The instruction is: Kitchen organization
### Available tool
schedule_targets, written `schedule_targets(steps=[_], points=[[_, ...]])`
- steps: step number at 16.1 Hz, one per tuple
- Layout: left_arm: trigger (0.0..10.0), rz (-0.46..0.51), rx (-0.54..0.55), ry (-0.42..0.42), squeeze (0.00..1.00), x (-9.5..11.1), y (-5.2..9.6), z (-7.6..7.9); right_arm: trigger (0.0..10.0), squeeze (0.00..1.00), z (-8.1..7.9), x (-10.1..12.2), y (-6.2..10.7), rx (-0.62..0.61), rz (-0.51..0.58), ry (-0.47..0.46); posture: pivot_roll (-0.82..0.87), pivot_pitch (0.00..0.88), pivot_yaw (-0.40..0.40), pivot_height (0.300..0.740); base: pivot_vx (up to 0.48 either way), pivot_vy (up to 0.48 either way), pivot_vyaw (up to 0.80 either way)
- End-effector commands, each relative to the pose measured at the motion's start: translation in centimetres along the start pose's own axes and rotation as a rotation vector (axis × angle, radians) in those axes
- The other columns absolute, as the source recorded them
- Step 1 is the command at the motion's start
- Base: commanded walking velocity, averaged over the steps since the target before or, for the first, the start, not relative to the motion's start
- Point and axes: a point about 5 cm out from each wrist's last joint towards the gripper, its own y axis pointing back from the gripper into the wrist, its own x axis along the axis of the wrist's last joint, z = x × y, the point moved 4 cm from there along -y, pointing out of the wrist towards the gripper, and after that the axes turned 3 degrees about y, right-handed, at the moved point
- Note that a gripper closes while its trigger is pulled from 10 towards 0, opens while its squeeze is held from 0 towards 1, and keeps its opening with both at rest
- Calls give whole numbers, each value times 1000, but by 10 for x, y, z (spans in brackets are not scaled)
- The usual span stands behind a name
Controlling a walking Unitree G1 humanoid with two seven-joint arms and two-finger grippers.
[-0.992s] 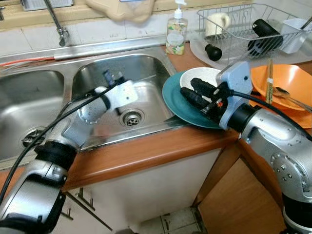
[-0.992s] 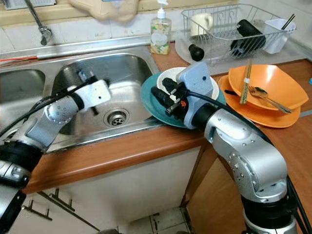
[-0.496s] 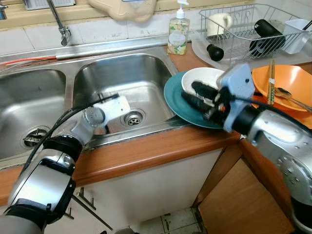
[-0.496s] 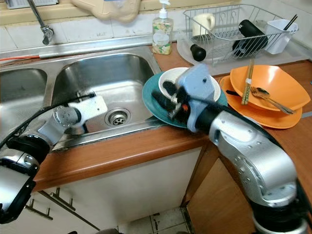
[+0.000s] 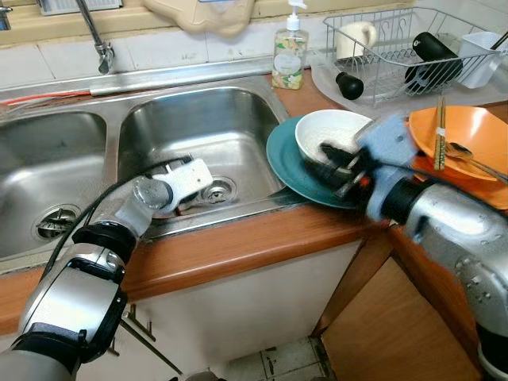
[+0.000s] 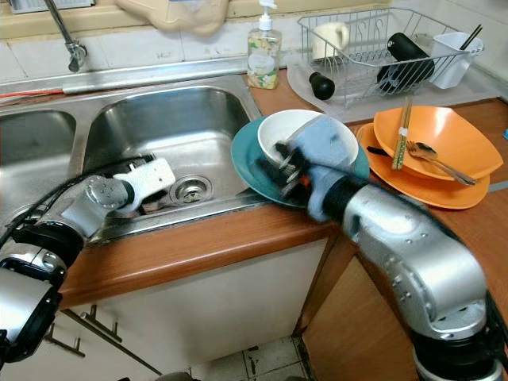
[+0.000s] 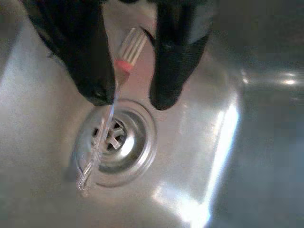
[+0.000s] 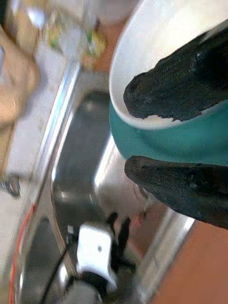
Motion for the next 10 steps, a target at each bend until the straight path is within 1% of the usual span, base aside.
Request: schedule_targets(steps=[1, 2, 3, 4, 5, 6, 7, 8, 9, 10], points=[[10000, 56, 50, 13, 1000, 6, 4, -9, 10000, 0, 8, 6, 1, -49, 26, -17, -122, 0, 49, 740, 0, 0, 0], [10000, 105, 89, 21, 969, 9, 9, -16, 10000, 0, 17, 9, 4, -128, 41, -40, -126, 0, 55, 740, 0, 0, 0], [10000, 144, 119, 48, 318, 11, 13, -21, 10000, 0, 23, 10, 6, -176, 45, -43, -132, 0, 66, 740, 0, 0, 0], [10000, 217, 156, 100, 0, 15, 22, -29, 10000, 0, 31, 13, 10, -239, 69, -46, -133, 0, 71, 740, 0, 0, 0], [10000, 274, 168, 137, 0, 20, 28, -33, 10000, 0, 35, 14, 12, -275, 87, -47, -134, 0, 74, 740, 0, 0, 0], [10000, 359, 174, 202, 0, 29, 35, -35, 10000, 0, 37, 13, 15, -303, 95, -53, -133, 0, 78, 740, 0, 0, 0], [10000, 411, 159, 225, 0, 35, 41, -34, 10000, 553, 36, 12, 16, -306, 103, -71, -132, 0, 79, 740, 0, 0, 0], [10000, 507, 135, 250, 0, 45, 53, -30, 10000, 1000, 34, 11, 18, -300, 120, -111, -133, 0, 83, 740, 0, 0, 0], [10000, 553, 130, 270, 0, 51, 61, -28, 10000, 1000, 31, 10, 20, -294, 120, -119, -133, 0, 83, 740, 0, 0, 0], [10000, 622, 117, 320, 0, 59, 74, -24, 10000, 1000, 27, 6, 23, -292, 111, -122, -133, 0, 86, 740, 0, 0, 0]])
